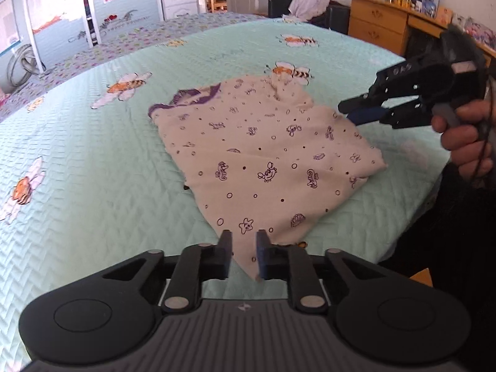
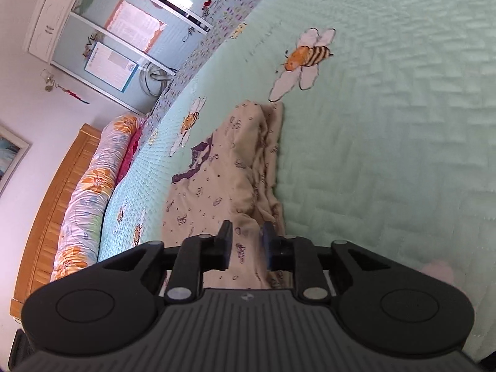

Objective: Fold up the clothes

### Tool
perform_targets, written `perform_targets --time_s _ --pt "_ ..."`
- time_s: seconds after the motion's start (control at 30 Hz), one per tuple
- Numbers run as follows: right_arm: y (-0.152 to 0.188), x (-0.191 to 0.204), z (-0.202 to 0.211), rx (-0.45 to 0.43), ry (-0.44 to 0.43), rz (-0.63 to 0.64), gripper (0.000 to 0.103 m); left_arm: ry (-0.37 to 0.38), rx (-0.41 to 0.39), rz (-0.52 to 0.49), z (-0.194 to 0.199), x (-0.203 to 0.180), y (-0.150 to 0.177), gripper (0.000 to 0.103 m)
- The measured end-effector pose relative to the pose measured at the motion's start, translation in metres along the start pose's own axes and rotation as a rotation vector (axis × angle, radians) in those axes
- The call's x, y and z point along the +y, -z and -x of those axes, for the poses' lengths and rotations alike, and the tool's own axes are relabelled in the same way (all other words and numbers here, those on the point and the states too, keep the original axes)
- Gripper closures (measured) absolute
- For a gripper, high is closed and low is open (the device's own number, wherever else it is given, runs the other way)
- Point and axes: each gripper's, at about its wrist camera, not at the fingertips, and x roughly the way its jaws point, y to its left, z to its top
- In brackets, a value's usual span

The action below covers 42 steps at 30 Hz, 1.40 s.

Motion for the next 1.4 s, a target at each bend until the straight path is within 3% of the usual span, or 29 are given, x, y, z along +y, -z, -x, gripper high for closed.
perform_targets --time_s 0.13,0.27,0.53,0.6,0.67,0.73,0.83,0.93,1.1,1.2,1.3,1.37,1.4 --pt "0.002 0.003 -0.007 0.021 0.003 0.003 0.075 0.006 0.023 0.006 -0.015 0.001 -0.004 0.073" --pt "0.004 0.001 -0.017 0.043 0.008 0.008 0.073 0.010 0.042 0.013 -0.028 0.003 -0.008 0.099" --pt "0.005 -0.007 -0.032 0.084 0.013 -0.021 0.073 -0.003 0.024 0.035 -0.020 0.005 -0.004 0.101" --pt "0.004 -0.010 -0.034 0.089 0.011 -0.032 0.076 -0.016 0.020 0.046 -0.012 0.009 0.000 0.101" --pt "0.003 -0.012 -0.034 0.085 0.018 -0.030 0.088 -0.010 0.023 0.080 -0.004 0.017 0.008 0.103" --pt "0.002 -0.011 -0.032 0.079 0.023 -0.018 0.087 0.020 0.005 0.112 0.002 0.024 0.018 0.103" --pt "0.007 0.006 -0.025 0.051 0.018 0.049 0.082 0.015 -0.020 0.118 0.007 0.021 0.019 0.103" --pt "0.007 0.020 -0.016 0.020 0.017 0.087 0.062 0.003 -0.018 0.064 0.013 0.011 0.010 0.103" --pt "0.005 0.020 -0.008 0.006 0.009 0.098 0.060 -0.013 0.093 0.066 0.007 0.016 0.032 0.103" --pt "0.007 0.019 -0.011 0.015 0.013 0.086 0.060 -0.020 0.044 0.081 0.021 0.017 0.041 0.103" --pt "0.010 0.022 -0.012 0.017 0.009 0.089 0.060 -0.057 -0.040 0.056 0.029 0.014 0.019 0.098" --pt "0.011 0.026 -0.013 0.018 0.010 0.094 0.059 -0.052 -0.035 0.023 0.019 0.012 0.004 0.071" --pt "0.012 0.027 -0.014 0.018 0.010 0.096 0.058 -0.053 -0.027 0.008 0.011 0.010 -0.001 0.065"
